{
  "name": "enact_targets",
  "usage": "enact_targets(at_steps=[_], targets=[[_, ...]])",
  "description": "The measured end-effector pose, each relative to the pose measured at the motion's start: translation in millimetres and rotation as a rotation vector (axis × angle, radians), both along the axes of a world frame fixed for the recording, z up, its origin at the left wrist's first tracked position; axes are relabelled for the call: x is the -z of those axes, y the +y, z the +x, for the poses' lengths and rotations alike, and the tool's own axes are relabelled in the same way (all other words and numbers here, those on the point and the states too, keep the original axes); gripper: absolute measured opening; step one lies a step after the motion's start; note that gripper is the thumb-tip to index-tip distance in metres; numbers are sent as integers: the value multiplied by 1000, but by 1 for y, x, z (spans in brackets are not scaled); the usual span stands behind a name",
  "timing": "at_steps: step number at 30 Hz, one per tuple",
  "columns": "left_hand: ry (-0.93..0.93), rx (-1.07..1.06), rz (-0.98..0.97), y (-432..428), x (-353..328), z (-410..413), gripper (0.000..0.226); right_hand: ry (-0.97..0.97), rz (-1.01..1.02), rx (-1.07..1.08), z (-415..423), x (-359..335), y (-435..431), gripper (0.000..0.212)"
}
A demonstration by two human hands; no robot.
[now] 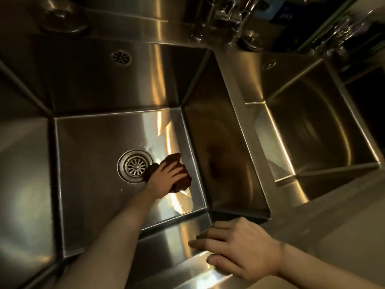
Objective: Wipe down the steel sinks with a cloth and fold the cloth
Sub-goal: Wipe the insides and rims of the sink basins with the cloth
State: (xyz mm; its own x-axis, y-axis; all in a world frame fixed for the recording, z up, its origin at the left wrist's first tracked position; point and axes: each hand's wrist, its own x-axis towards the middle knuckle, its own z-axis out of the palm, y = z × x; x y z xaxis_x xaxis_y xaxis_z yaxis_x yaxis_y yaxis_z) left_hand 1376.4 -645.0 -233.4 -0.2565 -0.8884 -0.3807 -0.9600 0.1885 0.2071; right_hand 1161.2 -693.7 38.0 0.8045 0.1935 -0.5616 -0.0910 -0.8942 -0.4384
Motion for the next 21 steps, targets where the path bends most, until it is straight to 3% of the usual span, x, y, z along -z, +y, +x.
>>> enact_targets(at_steps=[1, 3, 5, 8, 10, 13, 15, 17, 20, 21], targets=[[-4, -9, 1, 9, -7, -2, 65, -10, 14, -3, -1, 0, 0, 43], [21, 164, 27, 50, -16, -4, 54, -38, 8, -3, -3, 0, -2, 41], [91, 263, -13, 88, -2, -8, 59, -43, 7, -5, -4, 0, -1, 40], [23, 311, 80, 95, 15, -16, 73, -29, 26, -17, 0, 1, 0, 39], [-64, 392, 87, 72, 20, -25, 62, -51, 59, -39, 0, 3, -2, 37], [-63, 260, 57, 29, 20, -43, 48, -70, 24, -36, -5, 19, -6, 36], [-2, 79, 88, -7, 11, -51, 64, -34, -69, -21, -8, 42, -1, 42], [51, -126, 15, -33, -5, -49, 72, -56, -35, -28, -7, 44, -4, 46], [78, -108, -30, -32, -16, -36, 72, -134, 46, -220, 0, 11, -31, 43], [65, -68, -37, -24, -20, -32, 72, -201, -15, -289, 5, -4, -46, 44]])
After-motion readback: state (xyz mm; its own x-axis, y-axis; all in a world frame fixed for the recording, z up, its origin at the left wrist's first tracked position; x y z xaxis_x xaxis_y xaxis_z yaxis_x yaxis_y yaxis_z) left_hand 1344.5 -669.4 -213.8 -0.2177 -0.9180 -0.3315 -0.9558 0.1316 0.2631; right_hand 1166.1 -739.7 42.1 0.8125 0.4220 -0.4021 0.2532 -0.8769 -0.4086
